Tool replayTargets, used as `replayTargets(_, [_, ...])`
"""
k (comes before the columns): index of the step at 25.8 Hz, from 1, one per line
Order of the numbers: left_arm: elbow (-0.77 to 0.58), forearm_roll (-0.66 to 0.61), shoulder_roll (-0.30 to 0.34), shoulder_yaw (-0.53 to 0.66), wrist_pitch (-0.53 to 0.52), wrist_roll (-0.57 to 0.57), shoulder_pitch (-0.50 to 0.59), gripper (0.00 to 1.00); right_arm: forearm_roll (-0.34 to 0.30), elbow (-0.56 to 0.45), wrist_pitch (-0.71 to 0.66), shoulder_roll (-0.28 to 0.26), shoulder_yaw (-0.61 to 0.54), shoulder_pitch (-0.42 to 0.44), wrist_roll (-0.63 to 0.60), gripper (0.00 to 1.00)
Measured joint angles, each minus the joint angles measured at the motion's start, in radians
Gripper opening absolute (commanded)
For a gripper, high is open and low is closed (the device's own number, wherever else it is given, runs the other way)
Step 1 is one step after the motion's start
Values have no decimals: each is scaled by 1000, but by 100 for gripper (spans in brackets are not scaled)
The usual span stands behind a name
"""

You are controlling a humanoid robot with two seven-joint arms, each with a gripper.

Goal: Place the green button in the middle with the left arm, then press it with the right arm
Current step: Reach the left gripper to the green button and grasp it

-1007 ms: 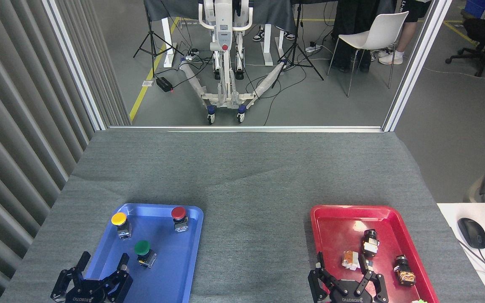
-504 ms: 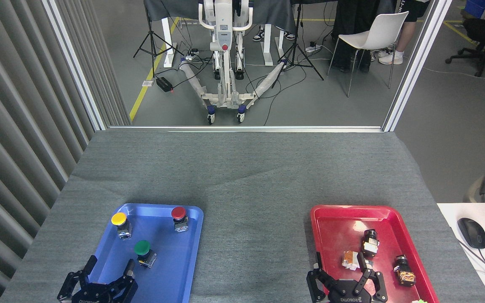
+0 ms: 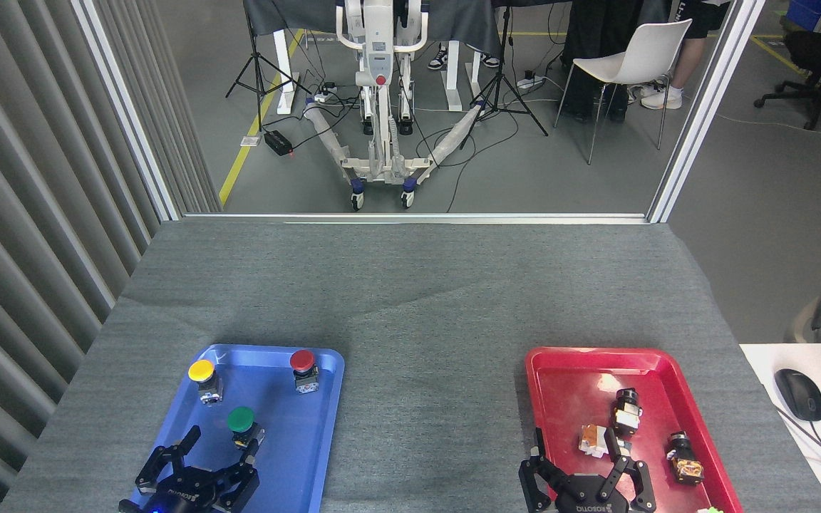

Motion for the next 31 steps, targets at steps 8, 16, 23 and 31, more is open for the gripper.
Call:
replayTargets(8, [90, -29, 1, -30, -1, 0, -56, 86, 1, 1, 0, 0, 0, 0, 0, 100])
replayTargets(16, [116, -33, 0, -40, 0, 2, -73, 64, 1, 3, 0, 0, 0, 0, -4, 100])
replayTargets(23, [153, -34, -1, -76, 5, 2, -97, 42, 1, 4, 0, 0, 0, -1, 0, 100])
replayTargets(31, [143, -33, 12, -83, -22, 13, -94, 0, 1, 5, 0, 0, 0, -1, 1, 100])
